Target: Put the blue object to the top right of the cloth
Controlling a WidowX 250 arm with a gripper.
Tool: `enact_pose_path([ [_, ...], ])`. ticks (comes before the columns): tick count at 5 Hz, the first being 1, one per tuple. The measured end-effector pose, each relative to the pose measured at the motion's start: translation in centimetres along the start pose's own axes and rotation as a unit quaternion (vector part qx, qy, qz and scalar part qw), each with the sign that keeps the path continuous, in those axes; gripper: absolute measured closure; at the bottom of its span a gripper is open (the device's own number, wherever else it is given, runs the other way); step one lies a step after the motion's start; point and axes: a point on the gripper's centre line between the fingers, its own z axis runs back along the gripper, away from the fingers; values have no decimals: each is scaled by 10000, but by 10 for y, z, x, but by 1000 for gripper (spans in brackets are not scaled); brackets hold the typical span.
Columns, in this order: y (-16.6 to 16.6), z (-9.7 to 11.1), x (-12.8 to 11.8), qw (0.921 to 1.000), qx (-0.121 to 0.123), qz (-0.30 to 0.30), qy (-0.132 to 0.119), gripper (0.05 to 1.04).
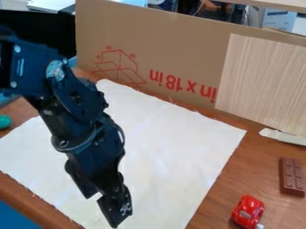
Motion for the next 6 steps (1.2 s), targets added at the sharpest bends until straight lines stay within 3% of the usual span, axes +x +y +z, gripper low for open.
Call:
enact_pose_path([
  [1,0,-3,-3,10000,-48,-26,80,83],
  [2,41,-9,-16,9995,-203,9,240,84],
  [4,110,9,-28,9979,-557,113,322,84],
  [5,130,14,-37,9986,-426,-64,292,84],
  [6,155,17,-41,9997,-126,-103,163,84],
])
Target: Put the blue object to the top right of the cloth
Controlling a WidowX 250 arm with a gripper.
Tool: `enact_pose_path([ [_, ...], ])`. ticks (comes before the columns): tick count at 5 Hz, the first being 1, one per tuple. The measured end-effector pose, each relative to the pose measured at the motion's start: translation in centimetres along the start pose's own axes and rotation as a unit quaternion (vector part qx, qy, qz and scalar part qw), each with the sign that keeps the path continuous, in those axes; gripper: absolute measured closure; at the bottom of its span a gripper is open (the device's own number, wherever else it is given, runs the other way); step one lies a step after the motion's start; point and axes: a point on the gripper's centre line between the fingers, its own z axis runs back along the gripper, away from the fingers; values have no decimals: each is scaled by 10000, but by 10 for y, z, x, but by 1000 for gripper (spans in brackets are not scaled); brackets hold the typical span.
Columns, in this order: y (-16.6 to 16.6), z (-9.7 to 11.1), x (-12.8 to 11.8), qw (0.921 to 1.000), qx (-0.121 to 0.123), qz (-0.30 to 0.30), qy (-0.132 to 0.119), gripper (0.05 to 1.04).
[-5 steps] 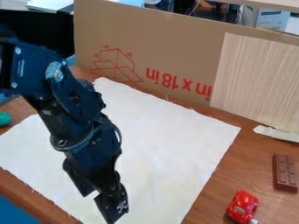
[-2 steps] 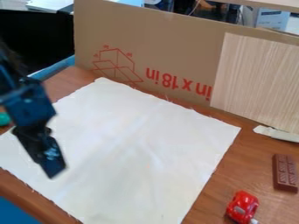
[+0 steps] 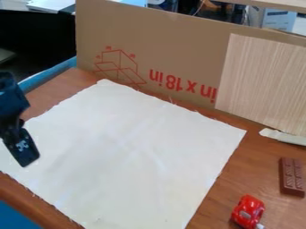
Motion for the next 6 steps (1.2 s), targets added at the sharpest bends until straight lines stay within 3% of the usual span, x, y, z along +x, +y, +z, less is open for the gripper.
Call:
enact_pose_path([
  [1,31,-1,5,9995,83,252,-188,84],
  [3,94,-7,28,9943,258,988,-293,84],
  [4,117,-5,28,9960,306,792,-263,84],
  [5,140,-1,29,9990,421,-107,-42,84],
  [6,159,3,25,9936,560,-923,339,84],
])
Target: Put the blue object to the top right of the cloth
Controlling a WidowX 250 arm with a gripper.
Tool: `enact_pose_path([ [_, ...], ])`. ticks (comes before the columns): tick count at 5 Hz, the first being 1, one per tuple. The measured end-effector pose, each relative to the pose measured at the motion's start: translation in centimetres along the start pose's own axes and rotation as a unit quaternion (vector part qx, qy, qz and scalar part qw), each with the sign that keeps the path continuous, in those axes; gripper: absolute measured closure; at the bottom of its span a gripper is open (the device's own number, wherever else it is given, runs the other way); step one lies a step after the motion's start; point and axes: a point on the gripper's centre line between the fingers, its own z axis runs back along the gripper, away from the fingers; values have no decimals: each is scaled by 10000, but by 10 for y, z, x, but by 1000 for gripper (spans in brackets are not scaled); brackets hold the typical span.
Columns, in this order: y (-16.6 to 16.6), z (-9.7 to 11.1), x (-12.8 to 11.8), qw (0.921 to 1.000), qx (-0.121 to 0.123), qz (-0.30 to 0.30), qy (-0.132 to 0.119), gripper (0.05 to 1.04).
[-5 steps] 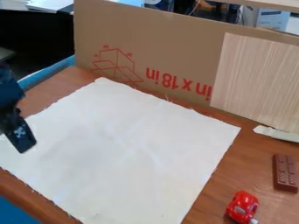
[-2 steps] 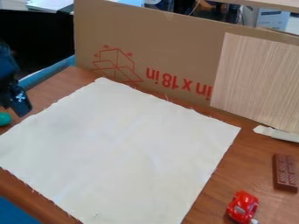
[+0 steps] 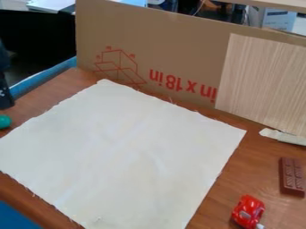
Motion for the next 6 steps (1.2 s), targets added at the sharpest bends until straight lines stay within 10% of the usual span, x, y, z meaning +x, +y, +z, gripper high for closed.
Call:
enact_pose_path([
  [2,20,-1,-10,9882,251,-1500,-192,84],
  [6,15,-29,-38,9674,-196,-2524,-32,84],
])
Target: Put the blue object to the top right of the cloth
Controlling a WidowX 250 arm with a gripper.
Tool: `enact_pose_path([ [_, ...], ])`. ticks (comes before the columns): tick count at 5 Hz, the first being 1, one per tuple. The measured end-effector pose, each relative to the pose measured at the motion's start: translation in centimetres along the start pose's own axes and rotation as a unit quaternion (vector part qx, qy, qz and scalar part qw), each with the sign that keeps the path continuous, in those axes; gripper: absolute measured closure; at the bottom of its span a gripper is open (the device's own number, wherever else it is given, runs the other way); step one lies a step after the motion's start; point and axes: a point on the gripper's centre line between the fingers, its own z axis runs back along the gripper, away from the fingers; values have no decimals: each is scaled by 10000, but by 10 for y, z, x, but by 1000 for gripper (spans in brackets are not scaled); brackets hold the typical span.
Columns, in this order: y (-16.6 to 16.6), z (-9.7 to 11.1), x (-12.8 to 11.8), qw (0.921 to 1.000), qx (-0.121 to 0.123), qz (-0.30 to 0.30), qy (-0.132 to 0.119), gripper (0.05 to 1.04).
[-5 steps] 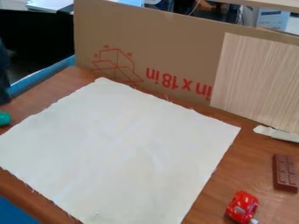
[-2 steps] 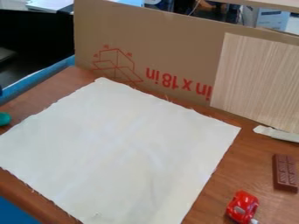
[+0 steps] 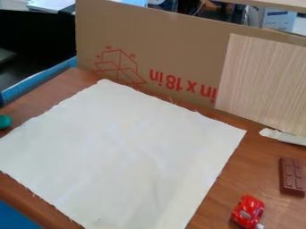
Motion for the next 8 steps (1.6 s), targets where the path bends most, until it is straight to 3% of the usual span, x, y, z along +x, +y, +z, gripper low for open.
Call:
enact_pose_path([
  [2,-15,-25,2,9997,17,-51,243,130],
  [4,-14,-28,13,9994,-41,-81,337,630],
  [6,-20,-30,35,9993,-295,3,221,633],
  [8,-45,-20,80,9972,-86,737,55,634],
])
